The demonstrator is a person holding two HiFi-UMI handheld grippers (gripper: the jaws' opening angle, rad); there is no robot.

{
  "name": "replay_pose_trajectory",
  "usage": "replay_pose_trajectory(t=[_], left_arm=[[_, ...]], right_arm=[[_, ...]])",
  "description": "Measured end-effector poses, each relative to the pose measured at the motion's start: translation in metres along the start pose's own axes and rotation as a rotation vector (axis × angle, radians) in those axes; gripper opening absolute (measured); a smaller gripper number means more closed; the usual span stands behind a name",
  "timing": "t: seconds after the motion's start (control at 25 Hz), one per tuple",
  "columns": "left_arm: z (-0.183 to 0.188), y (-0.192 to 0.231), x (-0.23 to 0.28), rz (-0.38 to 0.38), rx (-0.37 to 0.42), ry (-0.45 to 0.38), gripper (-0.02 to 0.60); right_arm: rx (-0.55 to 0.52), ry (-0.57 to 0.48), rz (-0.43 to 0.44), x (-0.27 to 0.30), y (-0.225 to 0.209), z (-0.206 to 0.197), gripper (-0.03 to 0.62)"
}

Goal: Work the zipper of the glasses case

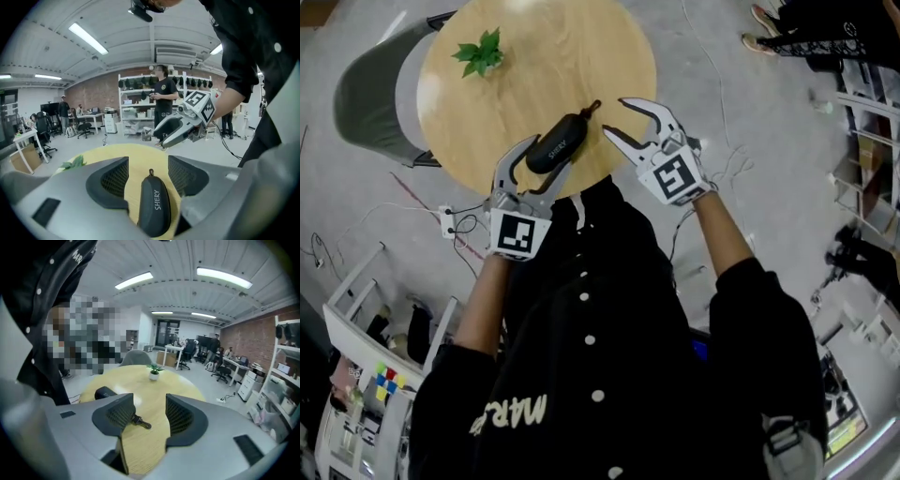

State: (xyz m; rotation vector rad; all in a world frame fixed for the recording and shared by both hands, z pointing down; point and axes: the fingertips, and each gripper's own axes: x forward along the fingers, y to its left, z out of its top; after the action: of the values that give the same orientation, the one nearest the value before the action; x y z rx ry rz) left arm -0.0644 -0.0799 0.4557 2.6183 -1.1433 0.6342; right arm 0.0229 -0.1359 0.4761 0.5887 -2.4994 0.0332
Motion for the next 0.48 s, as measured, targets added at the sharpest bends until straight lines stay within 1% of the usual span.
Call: replay_pose_trajectory(t=[0.2,0.36,0.48], left_arm=[[-0.038,-0.003,0.020,-0.021,0.046,0.075,0.256],[-0.059,-0.006,0.029,-0.033,0.053,0.129,0.250],[-0.072,-0.009,0.035,-0.041,0.065,0.156,0.233]], right_arm=[[-0.156,0.090,0.152,0.030,0.024,-0.032,0.208],[-0.200,0.152,0.229,0.046,0.034,-0.059,0.201],[-0.230,0.194,0.277,0.056,0.040,-0.076,0.199]])
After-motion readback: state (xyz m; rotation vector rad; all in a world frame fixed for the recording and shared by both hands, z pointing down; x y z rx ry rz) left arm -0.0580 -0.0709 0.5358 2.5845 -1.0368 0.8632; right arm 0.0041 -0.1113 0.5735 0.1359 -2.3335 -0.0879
